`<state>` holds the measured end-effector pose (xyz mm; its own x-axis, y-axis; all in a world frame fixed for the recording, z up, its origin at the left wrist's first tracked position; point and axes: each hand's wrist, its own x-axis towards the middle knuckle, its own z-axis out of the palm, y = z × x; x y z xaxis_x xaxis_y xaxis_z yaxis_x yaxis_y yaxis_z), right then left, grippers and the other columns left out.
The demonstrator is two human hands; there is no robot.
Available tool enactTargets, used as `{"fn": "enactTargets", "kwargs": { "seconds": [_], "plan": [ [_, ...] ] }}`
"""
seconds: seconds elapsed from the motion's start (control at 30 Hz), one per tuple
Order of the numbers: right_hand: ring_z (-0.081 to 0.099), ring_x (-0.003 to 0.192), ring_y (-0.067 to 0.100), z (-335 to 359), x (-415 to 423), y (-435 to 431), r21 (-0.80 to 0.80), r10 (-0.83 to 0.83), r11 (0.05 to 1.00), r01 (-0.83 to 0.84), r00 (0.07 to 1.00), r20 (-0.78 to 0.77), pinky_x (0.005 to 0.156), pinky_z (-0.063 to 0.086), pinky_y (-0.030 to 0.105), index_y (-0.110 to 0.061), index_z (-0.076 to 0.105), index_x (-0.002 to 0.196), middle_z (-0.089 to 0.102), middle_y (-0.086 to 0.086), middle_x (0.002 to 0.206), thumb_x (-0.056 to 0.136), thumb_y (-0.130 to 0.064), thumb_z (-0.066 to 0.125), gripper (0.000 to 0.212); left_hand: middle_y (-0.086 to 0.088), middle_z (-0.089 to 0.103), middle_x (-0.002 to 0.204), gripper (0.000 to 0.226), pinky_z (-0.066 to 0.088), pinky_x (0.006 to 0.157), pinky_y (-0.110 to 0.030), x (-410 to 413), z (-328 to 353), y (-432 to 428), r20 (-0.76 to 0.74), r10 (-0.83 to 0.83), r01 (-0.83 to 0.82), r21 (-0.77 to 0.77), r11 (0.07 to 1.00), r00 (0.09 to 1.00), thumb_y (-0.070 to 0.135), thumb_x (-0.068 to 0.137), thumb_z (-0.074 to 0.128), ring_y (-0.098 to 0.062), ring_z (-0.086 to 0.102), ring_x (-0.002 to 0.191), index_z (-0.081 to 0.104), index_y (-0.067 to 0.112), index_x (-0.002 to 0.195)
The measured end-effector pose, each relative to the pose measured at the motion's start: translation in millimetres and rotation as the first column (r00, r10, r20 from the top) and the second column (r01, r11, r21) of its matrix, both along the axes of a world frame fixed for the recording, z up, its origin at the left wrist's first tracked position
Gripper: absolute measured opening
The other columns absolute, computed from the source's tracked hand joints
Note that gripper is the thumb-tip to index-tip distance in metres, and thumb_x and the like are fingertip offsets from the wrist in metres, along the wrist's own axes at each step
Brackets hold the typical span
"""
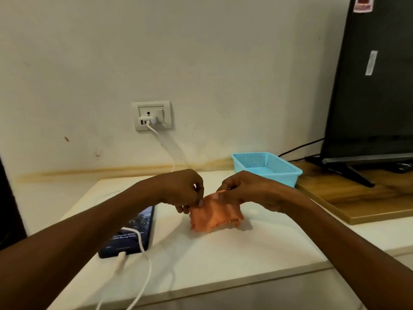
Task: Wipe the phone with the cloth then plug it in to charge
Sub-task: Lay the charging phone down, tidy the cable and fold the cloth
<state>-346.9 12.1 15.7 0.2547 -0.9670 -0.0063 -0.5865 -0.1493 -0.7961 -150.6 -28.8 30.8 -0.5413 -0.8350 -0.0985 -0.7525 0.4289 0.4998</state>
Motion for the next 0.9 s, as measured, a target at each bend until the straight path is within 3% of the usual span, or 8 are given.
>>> {"fn": "enactTargets", "kwargs": {
  "seconds": [0.07,0.13,0.27,0.5,0.67,0.9],
  "plan": [
    [0.061,0.076,0.006,3,-15,-1,0.019,-0.051,0.999,0.049,0.990,0.128,0.069,0.053,0.018,0.007,0.066,0.088,0.064,0.008,0.083,0.082,-0.025,0.073,0.033,-0.011,0.066,0.072,0.005,0.054,0.060,-0.032,-4,6,-6,-0.068,-0.007,0.005,-0.026,1.000,0.998,0.005,0.087,0.063,-0.019,0.059,0.058,0.062,0.008,0.084],
    [0.064,0.072,0.008,8,-30,-2,0.033,-0.111,0.994,0.106,0.969,0.222,0.065,0.052,0.018,-0.002,0.067,0.081,0.066,0.003,0.077,0.080,-0.022,0.075,0.021,-0.011,0.067,0.070,0.005,0.055,0.065,-0.038,-11,14,-10,-0.123,-0.027,0.020,-0.061,0.998,0.992,0.008,0.087,0.064,-0.021,0.062,0.061,0.068,0.010,0.087],
    [0.067,0.076,0.017,23,-58,-6,0.019,-0.184,0.982,0.186,0.946,0.266,0.071,0.058,0.029,0.005,0.067,0.094,0.069,0.014,0.087,0.079,-0.019,0.077,0.030,-0.013,0.067,0.072,0.014,0.055,0.065,-0.035,-28,26,-19,-0.244,-0.031,0.016,-0.066,0.998,0.969,0.005,0.088,0.059,-0.022,0.063,0.064,0.071,0.009,0.082],
    [0.069,0.067,0.017,53,-85,-23,-0.022,-0.328,0.932,0.361,0.871,0.366,0.059,0.058,0.025,0.004,0.072,0.096,0.070,0.016,0.083,0.079,-0.005,0.074,0.019,-0.023,0.063,0.087,0.016,0.060,0.070,-0.040,-54,33,-49,-0.516,0.140,-0.036,0.206,0.978,0.845,0.002,0.094,0.052,-0.033,0.064,0.080,0.065,-0.005,0.086],
    [0.070,0.072,0.022,51,-96,-44,0.013,-0.425,0.890,0.455,0.822,0.378,0.061,0.059,0.028,0.004,0.071,0.094,0.071,0.017,0.082,0.077,-0.003,0.076,0.019,-0.024,0.066,0.079,0.019,0.057,0.054,-0.031,-74,20,-73,-0.612,0.255,-0.068,0.312,0.948,0.748,0.000,0.094,0.052,-0.029,0.070,0.063,0.062,-0.012,0.104],
    [0.069,0.064,0.015,30,-108,-74,0.024,-0.572,0.814,0.581,0.793,0.208,0.068,0.055,0.027,0.001,0.073,0.093,0.075,0.012,0.078,0.075,-0.008,0.079,0.022,-0.017,0.061,0.067,0.014,0.051,0.050,-0.028,-98,-3,-96,-0.609,0.407,-0.208,0.372,0.905,0.680,0.000,0.090,0.058,-0.023,0.059,0.052,0.064,-0.009,0.098]
  ]
}}
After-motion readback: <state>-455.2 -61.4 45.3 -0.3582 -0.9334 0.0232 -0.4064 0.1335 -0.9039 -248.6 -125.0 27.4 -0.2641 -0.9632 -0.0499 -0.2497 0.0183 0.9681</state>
